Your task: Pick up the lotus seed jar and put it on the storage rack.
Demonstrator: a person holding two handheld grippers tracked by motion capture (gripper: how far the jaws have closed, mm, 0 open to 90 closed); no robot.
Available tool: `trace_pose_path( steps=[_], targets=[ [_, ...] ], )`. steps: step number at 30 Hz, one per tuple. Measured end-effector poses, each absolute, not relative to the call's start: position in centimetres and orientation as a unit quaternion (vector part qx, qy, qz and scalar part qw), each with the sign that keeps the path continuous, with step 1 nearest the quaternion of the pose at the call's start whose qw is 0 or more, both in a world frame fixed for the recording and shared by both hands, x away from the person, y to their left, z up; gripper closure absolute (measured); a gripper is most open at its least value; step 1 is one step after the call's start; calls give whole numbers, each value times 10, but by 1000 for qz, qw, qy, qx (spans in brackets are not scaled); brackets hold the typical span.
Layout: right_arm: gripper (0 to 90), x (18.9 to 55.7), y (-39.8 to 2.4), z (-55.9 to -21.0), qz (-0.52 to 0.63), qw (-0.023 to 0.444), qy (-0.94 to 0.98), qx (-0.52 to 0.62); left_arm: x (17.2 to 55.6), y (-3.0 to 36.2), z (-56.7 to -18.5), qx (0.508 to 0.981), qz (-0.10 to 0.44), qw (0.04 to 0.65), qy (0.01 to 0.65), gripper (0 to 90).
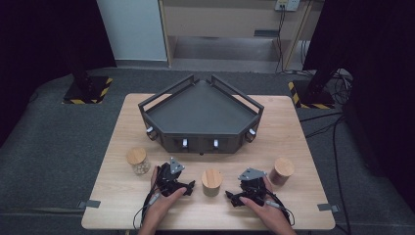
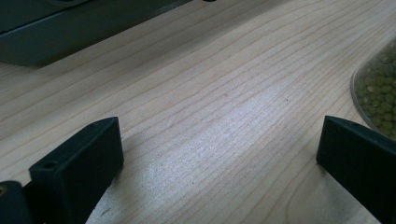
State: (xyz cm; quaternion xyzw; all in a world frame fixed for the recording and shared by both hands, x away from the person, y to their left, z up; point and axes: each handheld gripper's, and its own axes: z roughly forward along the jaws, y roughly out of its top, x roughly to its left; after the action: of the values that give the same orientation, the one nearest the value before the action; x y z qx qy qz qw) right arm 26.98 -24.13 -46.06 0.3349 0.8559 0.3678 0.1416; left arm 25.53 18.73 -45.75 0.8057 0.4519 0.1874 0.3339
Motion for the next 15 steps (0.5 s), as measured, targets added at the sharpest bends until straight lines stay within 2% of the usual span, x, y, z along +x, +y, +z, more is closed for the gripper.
trace_pose_path(
  steps=[15],
  targets=[
    [16, 270, -241, -461, 368, 142, 856, 335, 254, 189, -441, 812, 181, 341, 439, 22]
  ],
)
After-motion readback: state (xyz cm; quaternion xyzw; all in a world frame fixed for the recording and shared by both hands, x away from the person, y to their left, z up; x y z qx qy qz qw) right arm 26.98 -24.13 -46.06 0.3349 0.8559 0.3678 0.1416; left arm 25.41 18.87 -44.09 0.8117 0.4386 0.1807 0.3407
